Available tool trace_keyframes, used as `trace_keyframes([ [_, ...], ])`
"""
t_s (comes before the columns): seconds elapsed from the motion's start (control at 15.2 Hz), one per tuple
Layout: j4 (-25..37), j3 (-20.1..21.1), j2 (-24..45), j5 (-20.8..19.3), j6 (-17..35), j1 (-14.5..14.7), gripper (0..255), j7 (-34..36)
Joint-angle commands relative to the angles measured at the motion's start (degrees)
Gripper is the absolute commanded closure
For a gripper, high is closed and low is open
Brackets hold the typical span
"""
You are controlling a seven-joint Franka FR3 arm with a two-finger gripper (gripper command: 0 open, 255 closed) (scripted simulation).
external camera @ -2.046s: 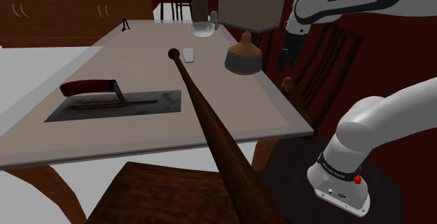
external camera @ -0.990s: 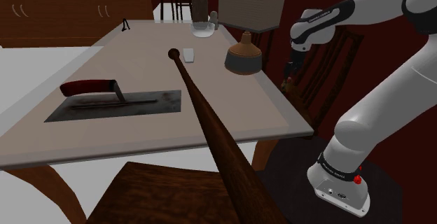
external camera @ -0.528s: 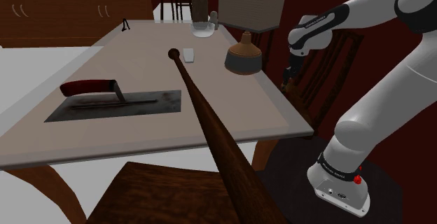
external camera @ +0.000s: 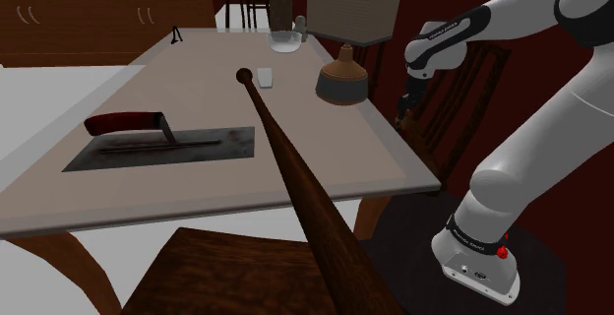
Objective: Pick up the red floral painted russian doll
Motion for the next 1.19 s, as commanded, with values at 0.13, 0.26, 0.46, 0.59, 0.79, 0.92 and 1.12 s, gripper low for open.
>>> trace_keyframes([
  [0.13, 0.7, 0.3, -1.0, -0.4, -1.7, -0.1, 255, 0.4],
  [0.26, 1.6, 0.6, -1.9, -0.8, -3.4, -0.2, 255, 0.7],
  [0.46, 3.0, 1.0, -3.1, -1.2, -5.9, -0.3, 255, 1.2],
  [0.59, 4.0, 1.3, -3.8, -1.4, -7.6, -0.4, 255, 1.5],
  [0.79, 5.5, 1.7, -4.7, -1.6, -10.0, -0.4, 255, 1.8],
  [0.92, 6.6, 1.9, -5.3, -1.7, -11.7, -0.5, 255, 2.0],
  [1.12, 7.3, 2.1, -5.6, -1.8, -12.6, -0.5, 255, 2.1],
])
